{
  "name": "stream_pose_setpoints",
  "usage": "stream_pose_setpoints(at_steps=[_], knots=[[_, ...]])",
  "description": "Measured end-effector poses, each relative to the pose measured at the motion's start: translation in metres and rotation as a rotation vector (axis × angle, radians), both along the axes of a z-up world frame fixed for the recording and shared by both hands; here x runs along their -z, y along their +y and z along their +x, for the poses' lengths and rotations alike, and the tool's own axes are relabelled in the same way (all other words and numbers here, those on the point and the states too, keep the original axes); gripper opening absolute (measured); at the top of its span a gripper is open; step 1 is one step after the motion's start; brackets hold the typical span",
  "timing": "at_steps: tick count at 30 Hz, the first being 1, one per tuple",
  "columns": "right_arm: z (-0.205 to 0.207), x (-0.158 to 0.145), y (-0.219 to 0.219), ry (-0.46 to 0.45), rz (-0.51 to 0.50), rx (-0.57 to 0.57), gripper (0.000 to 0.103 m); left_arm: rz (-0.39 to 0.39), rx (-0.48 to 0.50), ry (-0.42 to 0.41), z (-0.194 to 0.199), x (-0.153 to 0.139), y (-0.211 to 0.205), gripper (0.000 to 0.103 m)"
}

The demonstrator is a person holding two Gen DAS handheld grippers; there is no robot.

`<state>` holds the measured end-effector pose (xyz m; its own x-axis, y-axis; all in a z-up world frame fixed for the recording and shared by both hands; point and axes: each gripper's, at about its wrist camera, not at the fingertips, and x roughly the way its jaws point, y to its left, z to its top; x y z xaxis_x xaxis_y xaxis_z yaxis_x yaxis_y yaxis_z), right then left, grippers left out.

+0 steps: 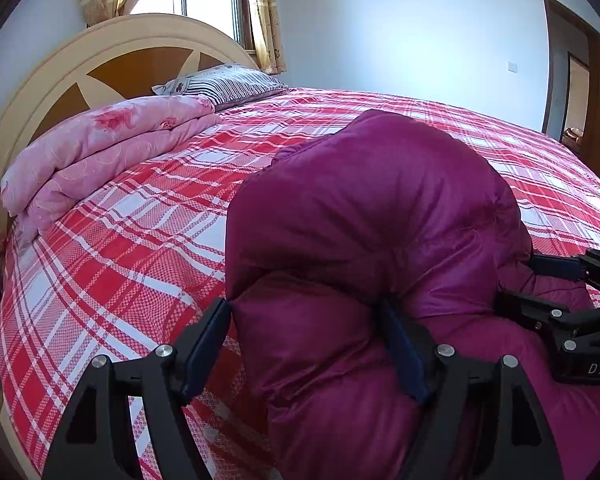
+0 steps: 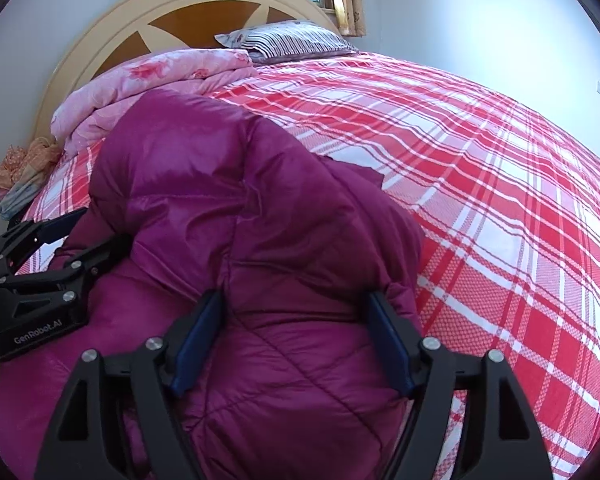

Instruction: Fold large clothes

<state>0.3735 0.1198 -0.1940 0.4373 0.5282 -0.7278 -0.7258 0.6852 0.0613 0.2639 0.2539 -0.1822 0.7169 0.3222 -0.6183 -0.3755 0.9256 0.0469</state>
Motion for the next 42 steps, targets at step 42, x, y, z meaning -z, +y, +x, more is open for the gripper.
stream_pose_setpoints(at_steps=[42], knots=[[-0.136,-0.143,-0.049,-0.342,0.081,0.244,0.102,0.05,0.148,-0.186,-0.127,-0.139,-0.055,0.077]])
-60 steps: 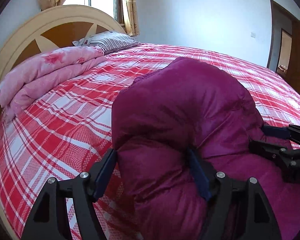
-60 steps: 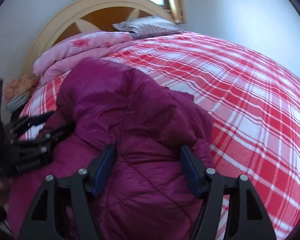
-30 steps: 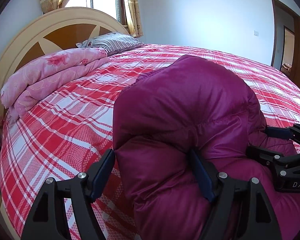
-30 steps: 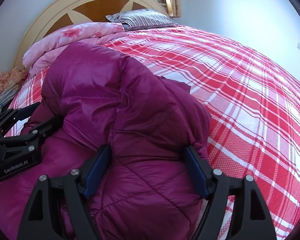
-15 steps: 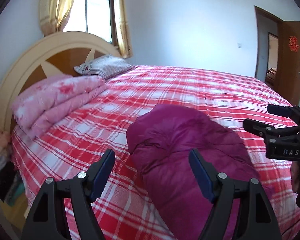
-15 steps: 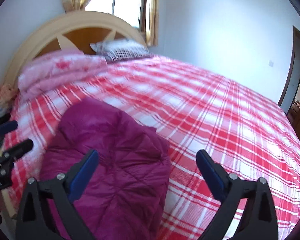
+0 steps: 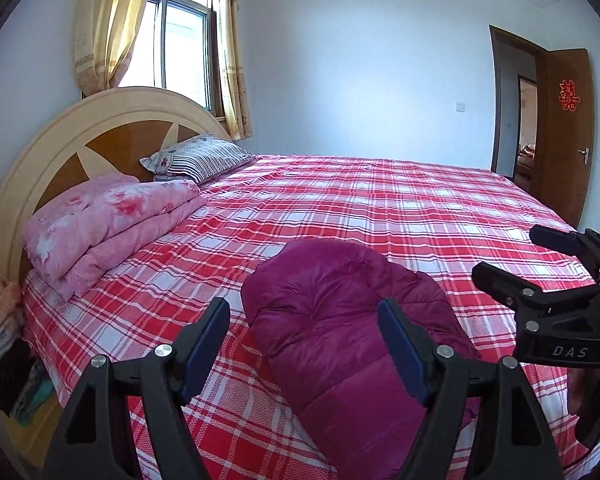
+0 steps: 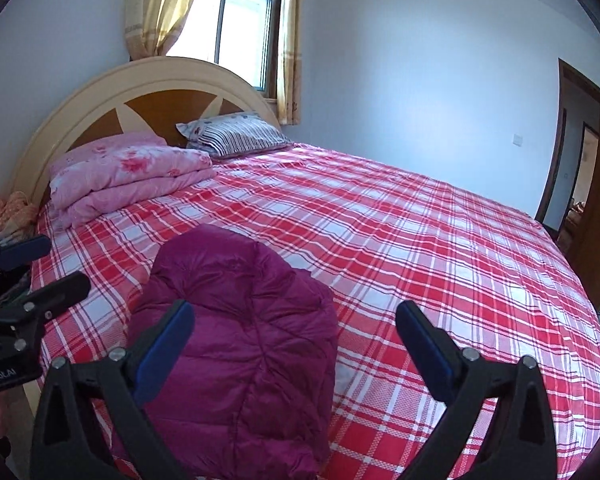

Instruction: Fold large clothes

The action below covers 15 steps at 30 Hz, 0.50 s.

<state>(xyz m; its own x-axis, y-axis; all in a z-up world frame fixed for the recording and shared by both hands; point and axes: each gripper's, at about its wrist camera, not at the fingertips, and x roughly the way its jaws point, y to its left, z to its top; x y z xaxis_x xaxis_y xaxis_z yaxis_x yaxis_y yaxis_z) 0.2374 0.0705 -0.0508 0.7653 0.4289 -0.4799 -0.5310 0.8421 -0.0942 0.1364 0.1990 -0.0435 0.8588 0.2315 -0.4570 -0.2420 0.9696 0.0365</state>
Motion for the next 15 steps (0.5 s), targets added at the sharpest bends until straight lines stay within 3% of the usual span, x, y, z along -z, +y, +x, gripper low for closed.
stream_pose_setpoints(at_steps=[15], knots=[[-0.02,-0.021,-0.007,-0.06,0.048,-0.009,0.103,0.002,0.001,-0.023,-0.008,-0.01,-0.002,0.077]])
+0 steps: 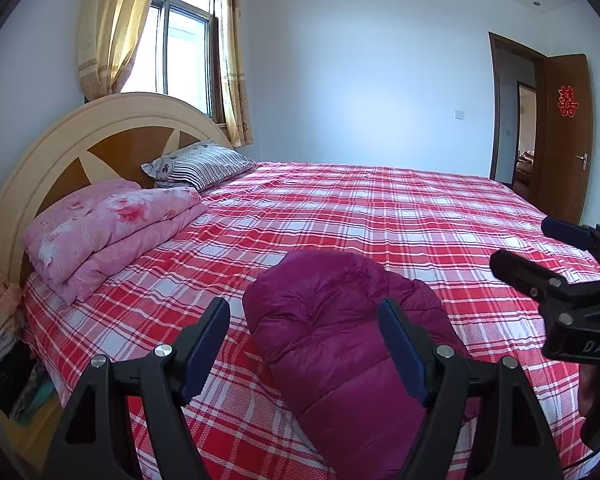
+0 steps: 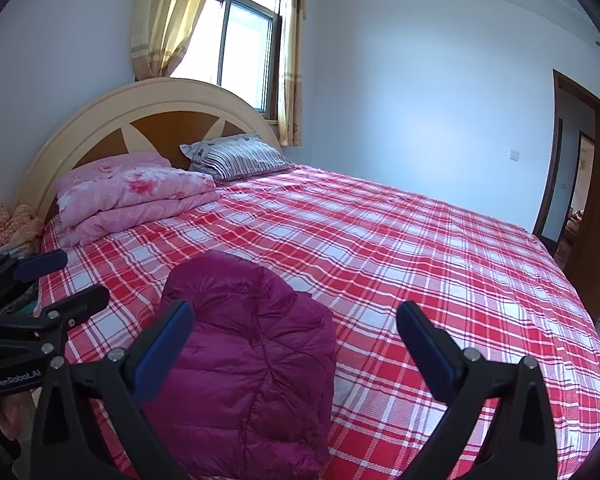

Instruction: Fold large clothes

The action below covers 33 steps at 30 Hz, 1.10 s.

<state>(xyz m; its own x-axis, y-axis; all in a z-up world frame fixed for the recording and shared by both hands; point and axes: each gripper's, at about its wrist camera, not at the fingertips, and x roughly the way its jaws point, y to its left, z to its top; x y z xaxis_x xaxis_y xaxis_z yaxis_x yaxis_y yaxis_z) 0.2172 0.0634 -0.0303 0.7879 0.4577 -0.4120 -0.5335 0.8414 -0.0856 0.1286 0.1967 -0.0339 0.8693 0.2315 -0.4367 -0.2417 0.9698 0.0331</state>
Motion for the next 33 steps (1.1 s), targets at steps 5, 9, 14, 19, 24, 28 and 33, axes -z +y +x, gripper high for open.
stream_pose_setpoints(at_steps=[5,9,14,19,24,28,33], knots=[[-0.004,-0.003,-0.003,-0.008,0.009,-0.003,0.103,0.009,0.001,0.004,0.0,0.0,-0.003,0.077],[-0.005,-0.003,-0.004,-0.006,0.014,-0.003,0.103,0.01,-0.003,0.005,0.0,-0.001,-0.003,0.077],[-0.005,-0.002,-0.007,0.001,0.024,-0.001,0.103,0.015,-0.001,0.002,-0.001,-0.003,-0.004,0.077],[-0.006,-0.001,-0.006,-0.001,0.026,-0.008,0.103,0.01,-0.005,0.025,0.002,0.0,-0.002,0.078],[-0.008,0.0,-0.005,-0.001,0.023,-0.014,0.103,0.001,-0.013,0.027,0.002,0.001,0.001,0.078],[-0.009,0.001,-0.005,0.003,0.024,-0.018,0.103,-0.005,-0.015,0.034,0.004,0.002,0.003,0.078],[-0.01,0.002,-0.004,0.003,0.024,-0.022,0.103,-0.018,-0.043,0.042,0.006,0.004,0.007,0.094]])
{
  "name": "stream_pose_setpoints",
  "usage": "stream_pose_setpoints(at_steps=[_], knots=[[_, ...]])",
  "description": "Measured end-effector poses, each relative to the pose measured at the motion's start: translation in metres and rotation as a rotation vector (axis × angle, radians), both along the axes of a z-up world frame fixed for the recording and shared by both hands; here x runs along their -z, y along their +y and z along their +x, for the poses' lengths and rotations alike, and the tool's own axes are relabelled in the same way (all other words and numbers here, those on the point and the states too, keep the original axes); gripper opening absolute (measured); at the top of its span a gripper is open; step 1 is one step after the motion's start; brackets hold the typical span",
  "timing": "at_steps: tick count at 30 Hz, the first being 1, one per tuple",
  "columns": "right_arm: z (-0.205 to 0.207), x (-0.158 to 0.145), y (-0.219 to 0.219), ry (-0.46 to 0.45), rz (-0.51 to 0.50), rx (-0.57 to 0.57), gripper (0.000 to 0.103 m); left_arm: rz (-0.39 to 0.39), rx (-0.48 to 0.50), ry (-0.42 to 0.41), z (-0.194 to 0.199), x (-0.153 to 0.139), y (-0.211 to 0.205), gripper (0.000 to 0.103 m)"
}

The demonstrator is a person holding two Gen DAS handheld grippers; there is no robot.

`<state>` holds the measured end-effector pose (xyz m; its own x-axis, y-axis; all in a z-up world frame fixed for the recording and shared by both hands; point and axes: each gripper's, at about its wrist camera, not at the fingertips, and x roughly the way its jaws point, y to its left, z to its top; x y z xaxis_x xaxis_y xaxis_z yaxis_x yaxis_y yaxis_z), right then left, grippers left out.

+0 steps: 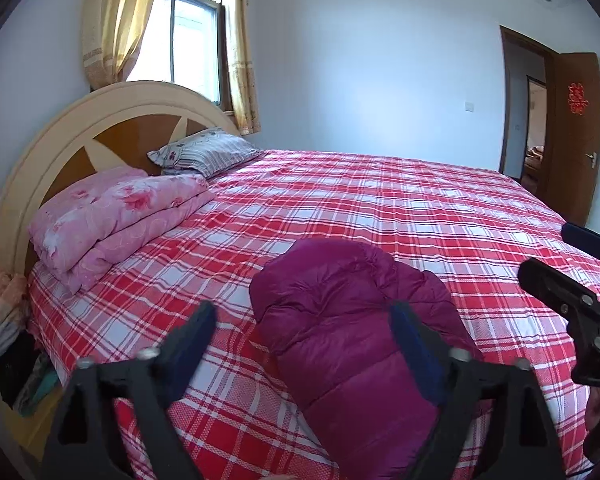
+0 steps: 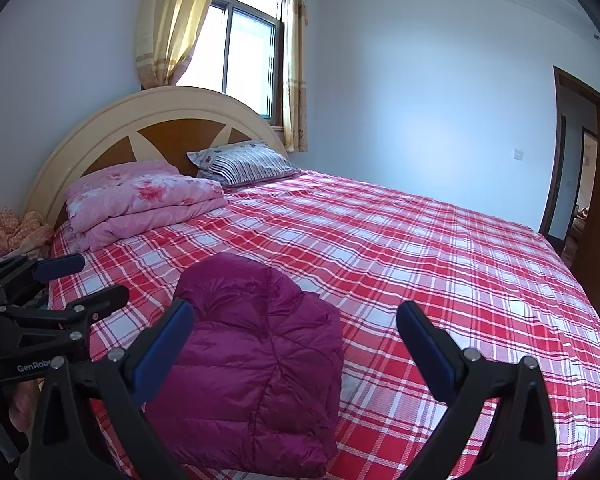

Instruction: Fold large clothes

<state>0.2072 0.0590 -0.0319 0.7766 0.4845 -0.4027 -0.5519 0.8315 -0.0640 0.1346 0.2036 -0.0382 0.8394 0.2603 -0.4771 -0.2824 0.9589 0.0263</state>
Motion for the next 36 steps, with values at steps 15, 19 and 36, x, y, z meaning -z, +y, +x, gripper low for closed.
stream_pose_setpoints(at_steps=[15,19,36], knots=[[-0.0035,-0.001,0.0018,-0.004,0.014,-0.009,0.103,0.025,-0.02,-0.003,0.0009,0.0008,0.0021,0.095],[-0.0038,-0.001,0.0014,-0.004,0.015,-0.01,0.103,0.027,-0.021,-0.002,0.0008,0.0011,0.0017,0.095],[-0.0048,0.0049,0.0021,0.012,0.007,-0.019,0.103,0.039,0.008,-0.016,0.0003,0.0049,-0.0018,0.095]])
